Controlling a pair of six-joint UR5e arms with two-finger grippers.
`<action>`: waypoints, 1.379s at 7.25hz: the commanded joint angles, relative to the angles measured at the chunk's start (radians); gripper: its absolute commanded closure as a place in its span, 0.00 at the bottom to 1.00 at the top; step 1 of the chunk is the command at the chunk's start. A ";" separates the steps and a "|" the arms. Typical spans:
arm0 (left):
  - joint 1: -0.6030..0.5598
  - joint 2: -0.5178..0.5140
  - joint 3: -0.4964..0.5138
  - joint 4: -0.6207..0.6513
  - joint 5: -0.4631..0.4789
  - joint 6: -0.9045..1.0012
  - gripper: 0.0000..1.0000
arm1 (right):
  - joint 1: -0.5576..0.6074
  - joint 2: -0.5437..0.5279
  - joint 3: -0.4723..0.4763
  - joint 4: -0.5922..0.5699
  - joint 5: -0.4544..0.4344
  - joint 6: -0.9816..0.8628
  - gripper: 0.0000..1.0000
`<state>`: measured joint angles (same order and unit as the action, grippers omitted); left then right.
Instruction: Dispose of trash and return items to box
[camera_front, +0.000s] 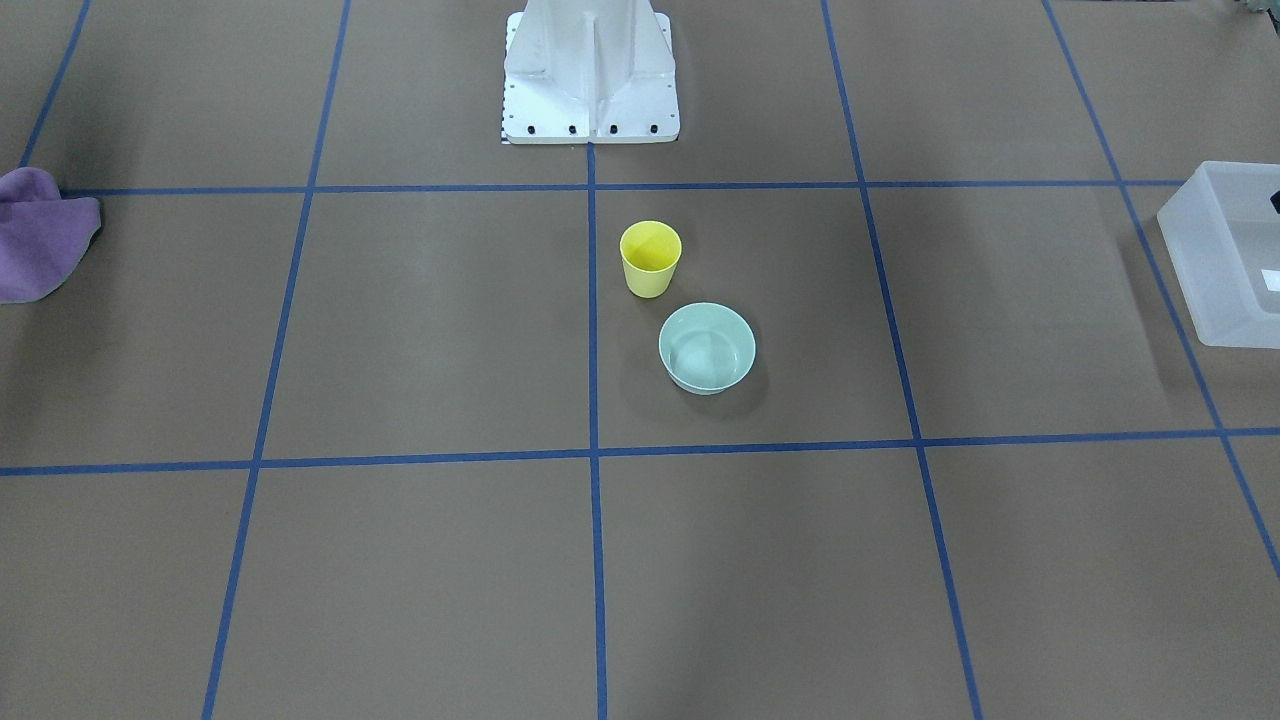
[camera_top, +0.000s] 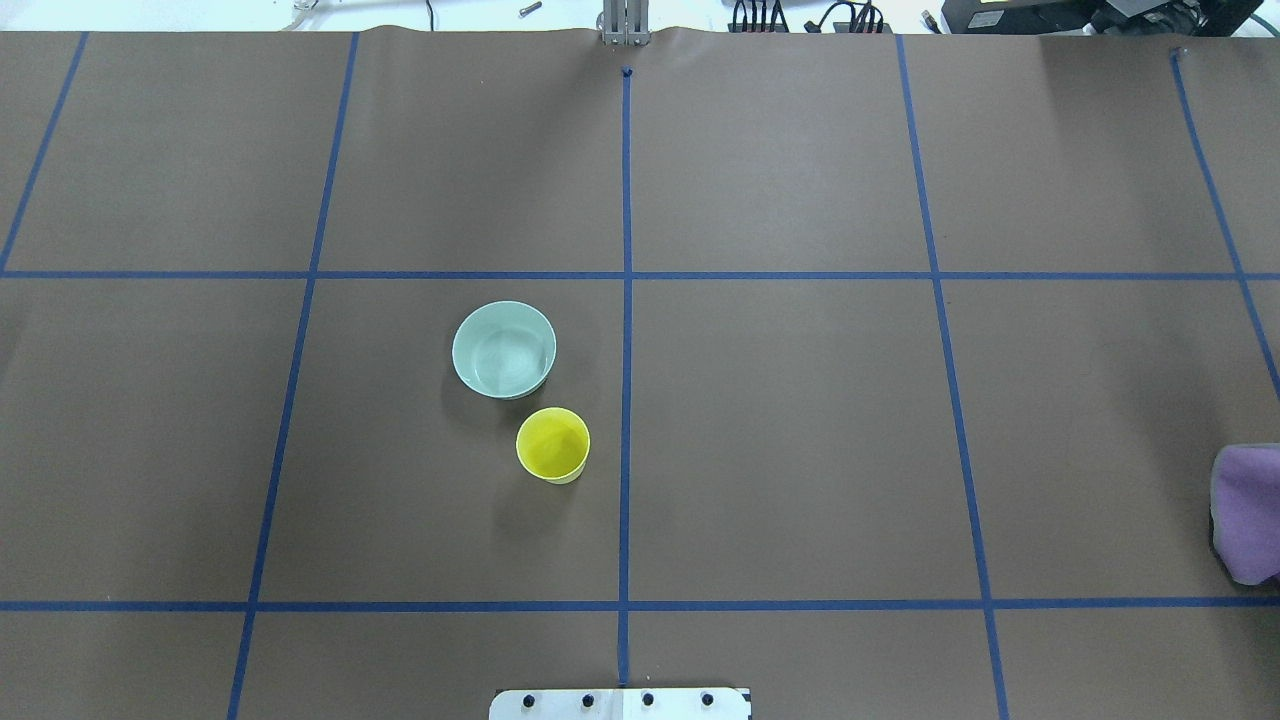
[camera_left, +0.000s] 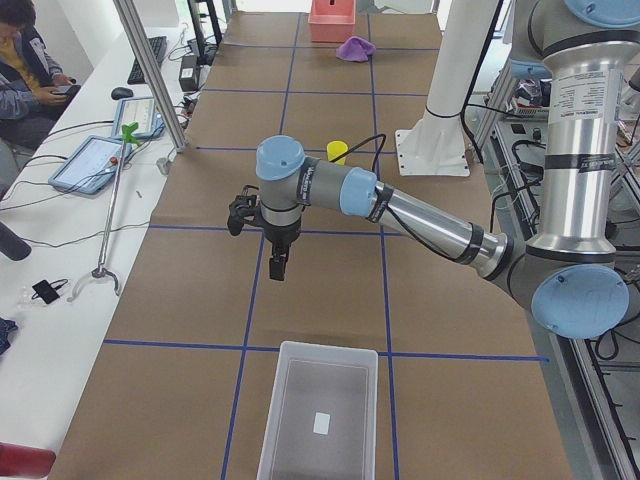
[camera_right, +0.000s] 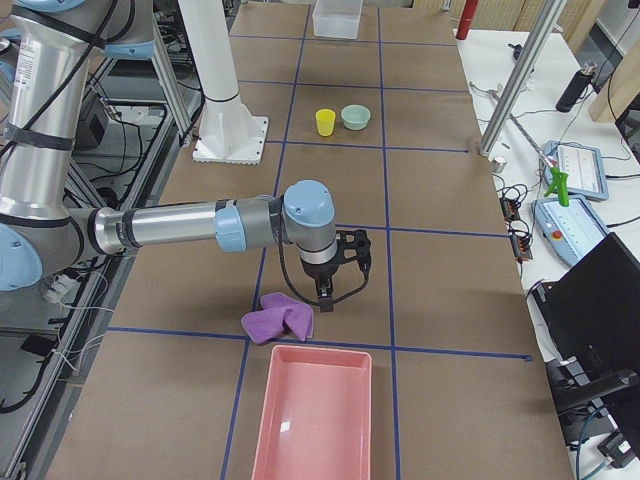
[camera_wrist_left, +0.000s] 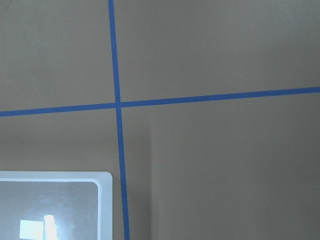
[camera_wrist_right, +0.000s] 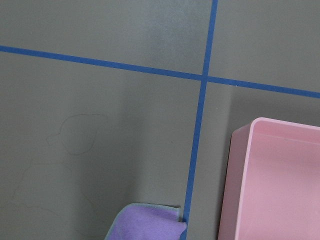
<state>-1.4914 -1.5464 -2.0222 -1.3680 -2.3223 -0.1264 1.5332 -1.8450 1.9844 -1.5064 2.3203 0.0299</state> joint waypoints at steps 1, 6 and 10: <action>-0.004 0.023 -0.038 0.000 -0.005 -0.005 0.02 | 0.001 0.003 -0.001 0.000 0.001 0.001 0.00; -0.003 0.032 -0.027 -0.010 -0.014 -0.010 0.02 | 0.001 0.001 -0.006 0.005 0.001 0.005 0.00; -0.006 0.040 -0.050 -0.008 -0.015 -0.008 0.02 | 0.001 -0.002 -0.006 0.009 0.001 0.007 0.00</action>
<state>-1.4959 -1.5101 -2.0665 -1.3772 -2.3377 -0.1305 1.5340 -1.8462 1.9788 -1.4983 2.3209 0.0356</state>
